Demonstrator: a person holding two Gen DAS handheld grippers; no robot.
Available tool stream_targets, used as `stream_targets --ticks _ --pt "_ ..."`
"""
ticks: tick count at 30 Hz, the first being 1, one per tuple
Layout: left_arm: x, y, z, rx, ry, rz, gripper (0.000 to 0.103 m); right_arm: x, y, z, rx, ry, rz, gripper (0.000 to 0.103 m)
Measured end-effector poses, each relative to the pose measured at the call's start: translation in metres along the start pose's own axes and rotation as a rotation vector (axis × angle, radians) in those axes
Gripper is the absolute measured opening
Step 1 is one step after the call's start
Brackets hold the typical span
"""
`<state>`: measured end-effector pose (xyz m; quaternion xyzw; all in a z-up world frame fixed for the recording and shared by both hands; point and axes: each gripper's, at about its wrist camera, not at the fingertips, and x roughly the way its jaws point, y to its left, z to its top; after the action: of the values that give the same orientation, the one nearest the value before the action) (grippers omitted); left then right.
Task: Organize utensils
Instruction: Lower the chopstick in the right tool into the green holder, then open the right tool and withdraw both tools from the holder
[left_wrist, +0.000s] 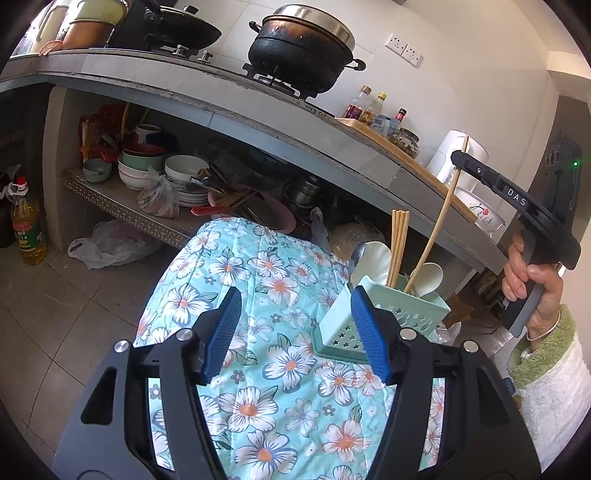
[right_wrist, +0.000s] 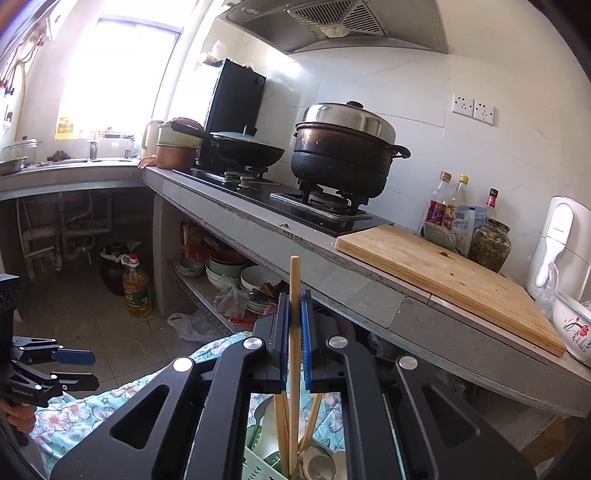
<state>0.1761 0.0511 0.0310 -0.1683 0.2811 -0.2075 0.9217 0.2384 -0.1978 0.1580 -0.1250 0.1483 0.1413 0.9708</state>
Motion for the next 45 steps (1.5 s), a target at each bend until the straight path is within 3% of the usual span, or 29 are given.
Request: stream_targets --ticks 22,29,35,42,44,45 --pt "0.001 -0.001 -0.002 0.008 0.017 -0.011 0.058 0.019 0.028 -0.066 -0.167 0.247 0.035 0.007" --pt "0.002 -0.007 -0.005 0.021 0.031 -0.019 0.059 0.015 0.020 -0.072 -0.097 0.269 0.057 0.007" --pt "0.000 -0.013 -0.007 0.034 0.030 -0.029 0.060 0.009 0.007 -0.059 -0.017 0.250 0.091 0.008" --pt "0.001 -0.015 -0.008 0.038 0.037 -0.034 0.060 0.017 0.005 -0.068 0.027 0.310 0.111 0.009" --pt "0.000 -0.016 -0.008 0.039 0.038 -0.033 0.061 0.016 0.002 -0.067 0.055 0.311 0.119 0.011" --pt "0.000 -0.016 -0.008 0.041 0.039 -0.034 0.061 0.014 0.000 -0.067 0.065 0.307 0.120 0.018"
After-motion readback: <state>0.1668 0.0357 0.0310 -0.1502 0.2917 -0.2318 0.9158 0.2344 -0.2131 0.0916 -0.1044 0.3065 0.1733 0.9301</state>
